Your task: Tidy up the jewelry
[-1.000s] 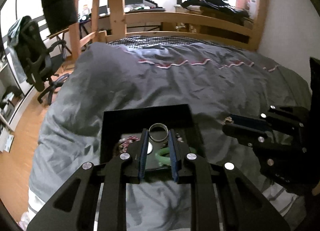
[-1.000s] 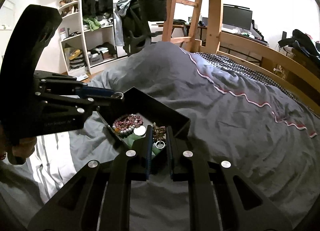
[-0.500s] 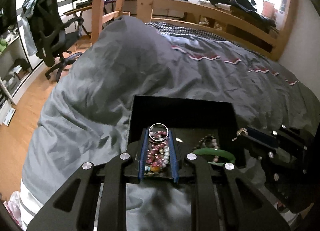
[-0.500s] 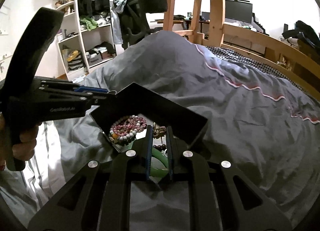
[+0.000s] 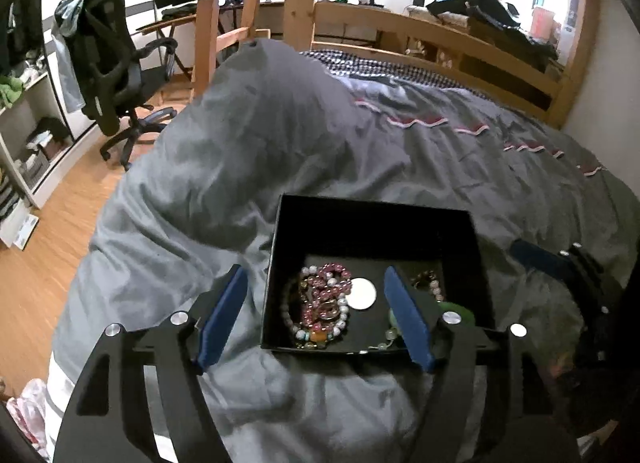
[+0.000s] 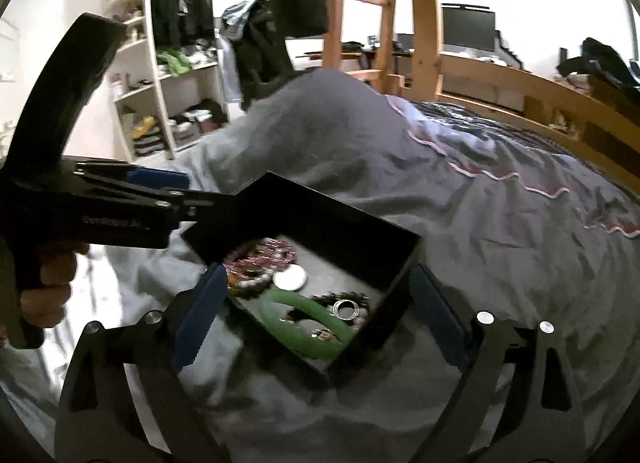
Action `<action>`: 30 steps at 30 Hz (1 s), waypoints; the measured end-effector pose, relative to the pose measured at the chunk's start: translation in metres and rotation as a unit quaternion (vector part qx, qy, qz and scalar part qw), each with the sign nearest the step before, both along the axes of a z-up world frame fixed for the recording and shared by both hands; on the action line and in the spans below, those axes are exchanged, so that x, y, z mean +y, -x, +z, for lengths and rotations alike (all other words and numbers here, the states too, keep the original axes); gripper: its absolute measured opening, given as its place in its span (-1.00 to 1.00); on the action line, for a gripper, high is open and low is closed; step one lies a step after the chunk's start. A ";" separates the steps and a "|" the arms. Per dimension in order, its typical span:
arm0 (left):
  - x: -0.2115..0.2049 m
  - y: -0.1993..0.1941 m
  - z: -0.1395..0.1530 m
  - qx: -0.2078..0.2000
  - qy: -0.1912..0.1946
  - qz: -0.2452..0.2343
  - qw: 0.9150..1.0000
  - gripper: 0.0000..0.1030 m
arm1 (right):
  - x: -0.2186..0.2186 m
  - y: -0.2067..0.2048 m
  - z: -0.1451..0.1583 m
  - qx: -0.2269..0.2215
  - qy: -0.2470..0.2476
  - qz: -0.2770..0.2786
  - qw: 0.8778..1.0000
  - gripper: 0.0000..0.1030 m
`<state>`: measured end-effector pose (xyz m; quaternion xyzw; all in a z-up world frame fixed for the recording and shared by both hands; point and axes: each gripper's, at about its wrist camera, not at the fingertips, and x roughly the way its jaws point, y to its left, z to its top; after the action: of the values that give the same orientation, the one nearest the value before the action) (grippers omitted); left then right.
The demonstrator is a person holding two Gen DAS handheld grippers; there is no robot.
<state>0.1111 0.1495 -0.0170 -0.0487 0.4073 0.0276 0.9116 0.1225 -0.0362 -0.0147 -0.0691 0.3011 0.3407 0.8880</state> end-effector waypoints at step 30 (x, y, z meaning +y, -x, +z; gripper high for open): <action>0.001 0.089 0.042 -0.035 -0.080 0.034 0.996 0.89 | -0.011 0.058 0.059 0.081 0.031 -0.109 0.990 0.93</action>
<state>0.0217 0.1506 0.0249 0.0095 0.3693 0.0896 0.9249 0.0647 -0.0470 0.0440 -0.0357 0.3887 0.2370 0.8896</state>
